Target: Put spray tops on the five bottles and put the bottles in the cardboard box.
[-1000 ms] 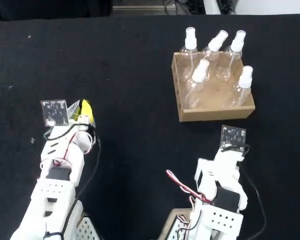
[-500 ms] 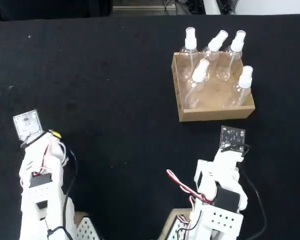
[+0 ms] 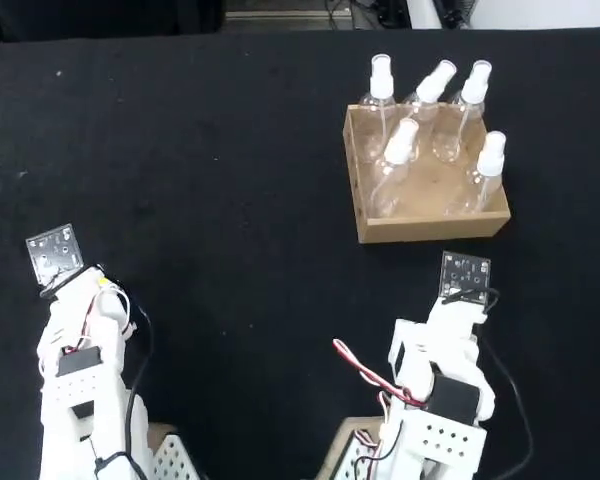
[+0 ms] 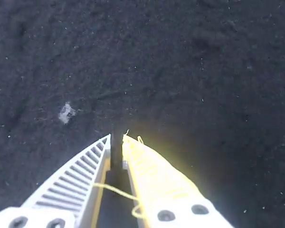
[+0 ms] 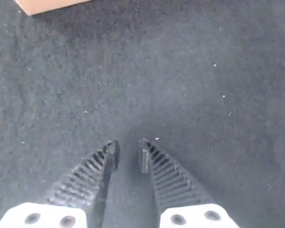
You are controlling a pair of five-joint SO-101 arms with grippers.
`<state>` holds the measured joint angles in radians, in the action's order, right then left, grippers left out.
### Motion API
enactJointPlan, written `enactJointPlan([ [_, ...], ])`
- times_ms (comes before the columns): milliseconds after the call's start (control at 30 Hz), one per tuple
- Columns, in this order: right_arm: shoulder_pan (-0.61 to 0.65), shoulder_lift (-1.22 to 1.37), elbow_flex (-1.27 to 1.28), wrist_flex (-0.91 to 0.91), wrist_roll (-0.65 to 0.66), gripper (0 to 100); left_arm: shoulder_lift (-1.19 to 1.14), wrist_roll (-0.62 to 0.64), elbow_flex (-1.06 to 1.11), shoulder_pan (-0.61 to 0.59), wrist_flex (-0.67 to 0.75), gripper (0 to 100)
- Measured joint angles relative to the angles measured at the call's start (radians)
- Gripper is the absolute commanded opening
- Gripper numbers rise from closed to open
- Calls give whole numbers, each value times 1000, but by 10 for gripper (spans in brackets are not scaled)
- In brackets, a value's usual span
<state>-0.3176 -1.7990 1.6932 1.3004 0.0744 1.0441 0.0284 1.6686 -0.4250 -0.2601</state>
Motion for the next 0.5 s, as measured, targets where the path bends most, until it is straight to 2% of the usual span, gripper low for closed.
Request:
enactJointPlan([
  [200,0,0,0,0,0,44,72,0,3,0,-28,48],
  [367,0,0,0,0,0,44,150,2,9,0,-161,48],
  [500,0,0,0,0,0,44,215,2,12,0,-209,48],
])
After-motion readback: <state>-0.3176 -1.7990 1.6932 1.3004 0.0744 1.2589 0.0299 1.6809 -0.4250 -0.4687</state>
